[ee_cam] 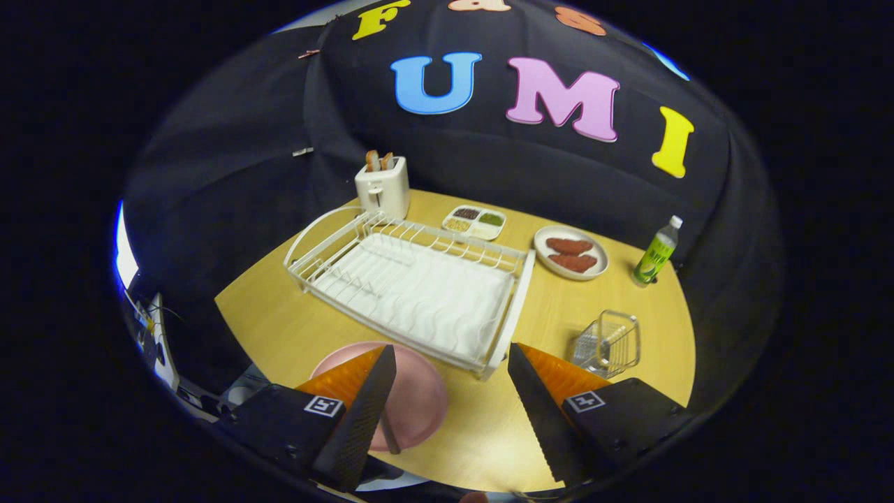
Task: Take the plate from the dish rack, then take the spoon from the basket and place it into the plate.
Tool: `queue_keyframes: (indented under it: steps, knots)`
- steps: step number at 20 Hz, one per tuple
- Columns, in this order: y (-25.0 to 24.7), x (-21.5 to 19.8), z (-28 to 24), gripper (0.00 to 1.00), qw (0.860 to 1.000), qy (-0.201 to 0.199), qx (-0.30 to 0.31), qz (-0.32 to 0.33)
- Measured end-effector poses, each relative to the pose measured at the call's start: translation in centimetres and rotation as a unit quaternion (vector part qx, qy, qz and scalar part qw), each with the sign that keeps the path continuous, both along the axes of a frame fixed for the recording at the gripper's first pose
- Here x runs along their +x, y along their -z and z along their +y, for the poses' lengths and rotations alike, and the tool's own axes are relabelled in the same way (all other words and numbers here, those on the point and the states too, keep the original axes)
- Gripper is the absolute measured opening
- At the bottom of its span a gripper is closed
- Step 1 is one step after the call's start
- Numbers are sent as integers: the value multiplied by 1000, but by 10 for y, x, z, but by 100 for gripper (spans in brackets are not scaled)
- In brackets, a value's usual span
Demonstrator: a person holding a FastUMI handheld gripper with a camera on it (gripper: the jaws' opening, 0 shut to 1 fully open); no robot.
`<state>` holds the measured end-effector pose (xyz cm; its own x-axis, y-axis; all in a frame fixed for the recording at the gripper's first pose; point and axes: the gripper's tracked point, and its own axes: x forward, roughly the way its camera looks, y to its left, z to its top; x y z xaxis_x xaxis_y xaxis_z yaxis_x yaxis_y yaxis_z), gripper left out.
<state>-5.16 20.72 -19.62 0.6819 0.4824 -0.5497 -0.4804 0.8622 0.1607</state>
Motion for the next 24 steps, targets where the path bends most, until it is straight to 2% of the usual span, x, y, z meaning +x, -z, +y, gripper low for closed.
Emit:
queue_keyframes:
  steps: [6,12,15,24]
  knots:
    - [-70,43,-54,98,994,70,-9,-80]
    - [-119,61,-108,98,980,150,-4,-135]
    - [-123,64,-128,98,973,174,-10,-151]
    - [-96,61,-137,98,974,197,2,-113]
